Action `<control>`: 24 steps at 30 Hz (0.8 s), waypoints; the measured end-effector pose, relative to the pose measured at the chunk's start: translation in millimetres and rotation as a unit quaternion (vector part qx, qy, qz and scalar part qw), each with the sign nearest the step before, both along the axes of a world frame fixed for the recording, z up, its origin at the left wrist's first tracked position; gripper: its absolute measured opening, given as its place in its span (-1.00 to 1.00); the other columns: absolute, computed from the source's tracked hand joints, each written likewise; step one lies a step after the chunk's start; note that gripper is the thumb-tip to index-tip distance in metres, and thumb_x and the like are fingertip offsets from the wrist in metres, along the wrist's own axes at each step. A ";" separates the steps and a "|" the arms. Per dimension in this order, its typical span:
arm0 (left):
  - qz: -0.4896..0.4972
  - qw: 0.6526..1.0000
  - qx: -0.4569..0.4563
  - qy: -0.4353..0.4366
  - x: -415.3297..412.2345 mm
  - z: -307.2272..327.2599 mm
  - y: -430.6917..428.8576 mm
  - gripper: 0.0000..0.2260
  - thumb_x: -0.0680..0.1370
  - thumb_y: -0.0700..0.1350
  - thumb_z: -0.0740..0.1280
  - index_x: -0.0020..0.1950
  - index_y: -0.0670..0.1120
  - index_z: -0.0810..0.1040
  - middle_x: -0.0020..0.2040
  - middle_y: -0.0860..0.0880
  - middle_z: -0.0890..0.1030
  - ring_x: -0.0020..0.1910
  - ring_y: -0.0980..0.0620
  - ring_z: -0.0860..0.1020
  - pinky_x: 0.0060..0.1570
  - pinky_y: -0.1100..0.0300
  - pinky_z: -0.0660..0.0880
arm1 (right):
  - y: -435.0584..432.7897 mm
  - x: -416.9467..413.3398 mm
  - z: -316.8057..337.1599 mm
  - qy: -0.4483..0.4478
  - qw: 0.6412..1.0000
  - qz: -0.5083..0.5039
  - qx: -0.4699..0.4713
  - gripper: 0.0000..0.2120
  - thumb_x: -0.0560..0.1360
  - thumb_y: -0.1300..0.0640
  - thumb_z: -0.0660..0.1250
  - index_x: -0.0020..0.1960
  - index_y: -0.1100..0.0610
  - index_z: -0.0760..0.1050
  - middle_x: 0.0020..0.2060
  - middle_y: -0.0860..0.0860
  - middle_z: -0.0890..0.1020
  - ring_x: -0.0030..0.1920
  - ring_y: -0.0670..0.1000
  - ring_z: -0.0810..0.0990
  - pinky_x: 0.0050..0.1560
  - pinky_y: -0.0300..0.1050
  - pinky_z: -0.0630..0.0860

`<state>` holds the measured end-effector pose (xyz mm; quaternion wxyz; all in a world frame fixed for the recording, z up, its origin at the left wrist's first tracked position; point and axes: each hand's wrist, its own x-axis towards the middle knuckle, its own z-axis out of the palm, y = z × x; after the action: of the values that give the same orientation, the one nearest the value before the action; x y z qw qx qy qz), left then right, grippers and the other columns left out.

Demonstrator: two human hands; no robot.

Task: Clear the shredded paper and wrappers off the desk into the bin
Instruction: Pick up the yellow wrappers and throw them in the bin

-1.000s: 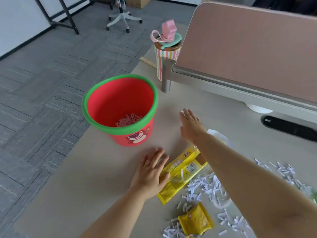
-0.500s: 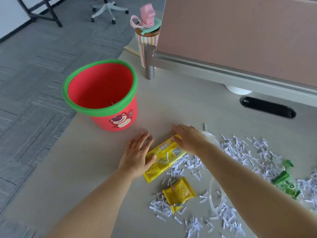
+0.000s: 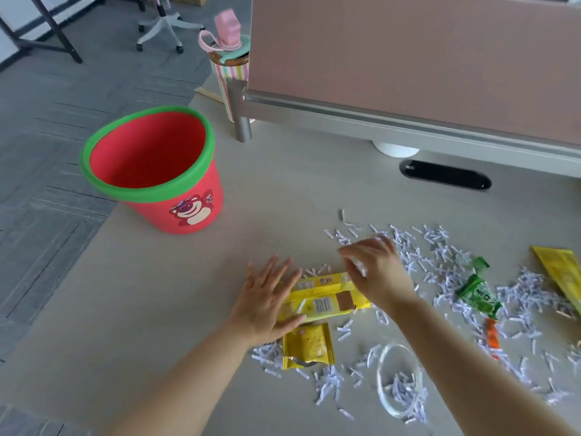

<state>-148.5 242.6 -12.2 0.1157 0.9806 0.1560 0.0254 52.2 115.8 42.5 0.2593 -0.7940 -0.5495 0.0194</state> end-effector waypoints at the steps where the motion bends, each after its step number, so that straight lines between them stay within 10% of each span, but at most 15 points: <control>1: -0.003 1.000 0.008 0.005 -1.5 2.3 -7.6 -0.29 0.48 0.39 -0.10 0.46 -0.05 0.14 0.45 -0.13 0.21 0.42 -0.18 0.07 0.17 -0.39 -0.04 | -14.0 7.2 5.6 0.008 0.999 -0.039 0.034 -0.74 0.42 0.05 0.17 -0.07 0.10 0.60 -0.18 0.02 0.68 -0.08 0.06 0.57 0.11 0.10 0.40; 7: -0.073 0.997 0.020 0.022 -21.4 -2.1 -48.5 -0.04 0.28 0.56 0.01 0.50 -0.02 0.05 0.50 -0.13 -0.01 0.42 -0.34 -0.05 0.19 -0.48 -0.10 | -119.5 27.6 -8.8 0.107 0.983 -0.073 -0.132 -0.04 0.19 -0.46 0.24 0.45 -0.07 0.04 0.46 0.03 0.16 0.45 0.12 0.04 0.38 0.23 0.08; 12: -0.042 0.993 0.017 0.106 6.9 -1.8 -51.3 0.13 0.11 0.61 0.10 0.51 0.02 -0.11 0.50 -0.13 -0.05 0.40 -0.37 -0.06 0.08 -0.50 -0.11 | -138.9 7.5 -34.9 0.028 0.947 0.002 -0.321 0.25 -0.07 -0.62 0.11 0.35 -0.19 -0.52 0.36 -0.08 -0.52 0.36 0.09 -0.50 0.32 0.30 -0.34; 24: 0.010 0.979 0.018 0.202 84.7 1.5 -44.5 0.15 0.07 0.61 0.09 0.28 0.08 -0.56 0.37 -0.02 -0.47 0.37 -0.26 -0.38 0.21 -0.43 -0.21 | -61.7 42.1 -35.2 -0.039 0.950 0.037 -0.307 0.27 0.01 -0.54 0.28 0.31 -0.19 -0.57 0.35 0.05 -0.51 0.33 0.25 -0.51 0.26 0.38 -0.34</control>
<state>-63.8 198.1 -10.7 0.0643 0.9659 0.1851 -0.1690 94.3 54.1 7.2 -0.0198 -0.8145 -0.5557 0.1656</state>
